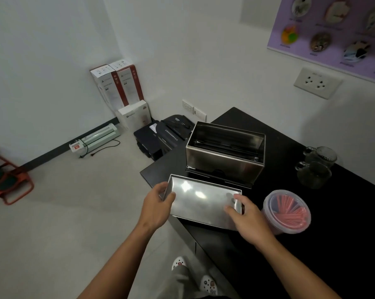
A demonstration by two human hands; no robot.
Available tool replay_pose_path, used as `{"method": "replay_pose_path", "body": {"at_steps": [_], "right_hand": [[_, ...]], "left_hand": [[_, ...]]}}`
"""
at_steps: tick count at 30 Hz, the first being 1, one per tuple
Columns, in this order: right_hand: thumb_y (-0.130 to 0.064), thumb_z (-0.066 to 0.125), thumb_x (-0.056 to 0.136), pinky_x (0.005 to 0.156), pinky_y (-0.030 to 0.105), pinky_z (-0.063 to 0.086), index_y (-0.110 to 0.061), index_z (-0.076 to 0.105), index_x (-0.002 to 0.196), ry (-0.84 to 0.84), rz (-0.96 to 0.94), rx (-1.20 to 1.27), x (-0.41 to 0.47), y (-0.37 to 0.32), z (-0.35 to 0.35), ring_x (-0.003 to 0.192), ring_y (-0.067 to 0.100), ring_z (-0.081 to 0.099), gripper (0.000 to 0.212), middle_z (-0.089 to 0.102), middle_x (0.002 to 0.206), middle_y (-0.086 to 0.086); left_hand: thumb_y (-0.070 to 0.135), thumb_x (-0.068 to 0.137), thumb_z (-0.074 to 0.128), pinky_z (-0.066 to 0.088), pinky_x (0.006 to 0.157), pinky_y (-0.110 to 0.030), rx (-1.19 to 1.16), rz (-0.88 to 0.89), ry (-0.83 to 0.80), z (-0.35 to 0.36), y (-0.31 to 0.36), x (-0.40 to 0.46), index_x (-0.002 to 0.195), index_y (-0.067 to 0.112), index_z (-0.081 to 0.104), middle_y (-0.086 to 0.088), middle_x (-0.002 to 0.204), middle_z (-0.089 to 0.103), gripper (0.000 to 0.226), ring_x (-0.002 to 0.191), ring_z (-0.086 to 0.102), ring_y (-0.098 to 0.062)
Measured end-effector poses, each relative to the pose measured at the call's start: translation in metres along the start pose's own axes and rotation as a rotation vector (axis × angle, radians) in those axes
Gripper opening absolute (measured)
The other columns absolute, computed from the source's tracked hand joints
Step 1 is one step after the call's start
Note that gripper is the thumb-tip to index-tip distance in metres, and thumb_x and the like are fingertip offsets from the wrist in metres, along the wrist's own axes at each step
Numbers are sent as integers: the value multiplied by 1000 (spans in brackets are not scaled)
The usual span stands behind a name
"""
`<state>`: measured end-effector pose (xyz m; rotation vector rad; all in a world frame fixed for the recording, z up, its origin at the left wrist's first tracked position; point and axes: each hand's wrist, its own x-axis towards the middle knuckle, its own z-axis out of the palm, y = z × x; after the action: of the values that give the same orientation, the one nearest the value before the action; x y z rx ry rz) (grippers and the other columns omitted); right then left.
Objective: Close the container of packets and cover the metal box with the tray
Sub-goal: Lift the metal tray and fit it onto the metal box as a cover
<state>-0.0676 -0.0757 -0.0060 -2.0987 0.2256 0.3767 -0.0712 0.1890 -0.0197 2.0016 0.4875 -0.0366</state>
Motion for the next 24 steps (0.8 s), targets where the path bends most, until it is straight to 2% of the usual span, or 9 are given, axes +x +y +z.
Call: {"method": "replay_pose_path", "body": {"at_steps": [4, 7, 11, 13, 15, 17, 20, 22, 24], "right_hand": [[-36, 68, 97, 112, 38, 41, -26, 50, 147, 1, -47, 43, -10, -17, -10, 137, 17, 48, 55, 51, 151, -2], [-37, 68, 97, 110, 29, 34, -28, 48, 150, 24, -151, 24, -18, -28, -14, 143, 9, 38, 57, 42, 159, -6], [-56, 69, 89, 119, 31, 18, -39, 35, 156, 13, -276, -110, -25, -36, -20, 154, 2, 5, 77, 1, 173, -13], [-68, 67, 83, 120, 36, 11, -45, 30, 156, 4, -361, -227, -24, -35, -24, 156, 3, -17, 86, -15, 171, -19], [-65, 70, 82, 117, 37, 11, -45, 37, 153, 35, -481, -312, -21, -33, -28, 153, 3, -26, 81, -16, 171, -19], [-47, 76, 87, 117, 39, 12, -40, 58, 137, 98, -621, -317, -17, -33, -33, 157, 10, -18, 54, 0, 173, -10], [-23, 75, 90, 123, 45, 21, -23, 72, 104, 146, -757, -262, -9, -35, -40, 158, 19, 18, 14, 43, 158, -6], [-21, 72, 91, 121, 53, 32, -17, 71, 99, 153, -793, -203, -4, -39, -44, 146, 16, 43, 9, 63, 137, -8], [-34, 64, 93, 115, 39, 43, -25, 69, 103, 132, -744, -98, -3, -49, -51, 134, 0, 54, 14, 65, 124, -21]], "left_hand": [[13, 104, 60, 52, 97, -29, -15, 59, 79, -14, 17, 2, 148, 16, 59, 8, 135, 64, 44, 115, 65, -11], [10, 106, 58, 57, 96, -27, -66, 84, 149, -24, 36, 5, 144, 19, 65, 10, 131, 69, 40, 119, 67, -13], [8, 106, 57, 56, 107, -44, -168, 83, 165, -39, 59, 10, 140, 17, 70, 7, 128, 75, 37, 122, 68, -19], [9, 107, 57, 61, 97, -39, -212, 62, 153, -49, 69, 14, 142, 14, 68, -6, 134, 73, 37, 123, 68, -27], [6, 106, 57, 59, 68, -20, -252, 51, 126, -60, 77, 19, 142, 12, 67, -11, 127, 75, 39, 97, 72, -21], [4, 105, 57, 57, 59, -16, -239, 34, 100, -70, 85, 24, 141, 11, 67, -9, 124, 75, 38, 90, 70, -17], [1, 103, 58, 61, 58, -23, -313, -23, 79, -76, 97, 32, 132, 4, 71, -14, 118, 73, 32, 90, 71, -22], [9, 103, 61, 61, 54, -23, -389, -50, 89, -77, 104, 35, 116, 0, 77, -14, 98, 76, 22, 74, 73, -20], [33, 106, 60, 61, 57, -24, -400, -31, 90, -75, 112, 36, 103, 5, 79, -10, 86, 78, 35, 67, 74, -16]]}}
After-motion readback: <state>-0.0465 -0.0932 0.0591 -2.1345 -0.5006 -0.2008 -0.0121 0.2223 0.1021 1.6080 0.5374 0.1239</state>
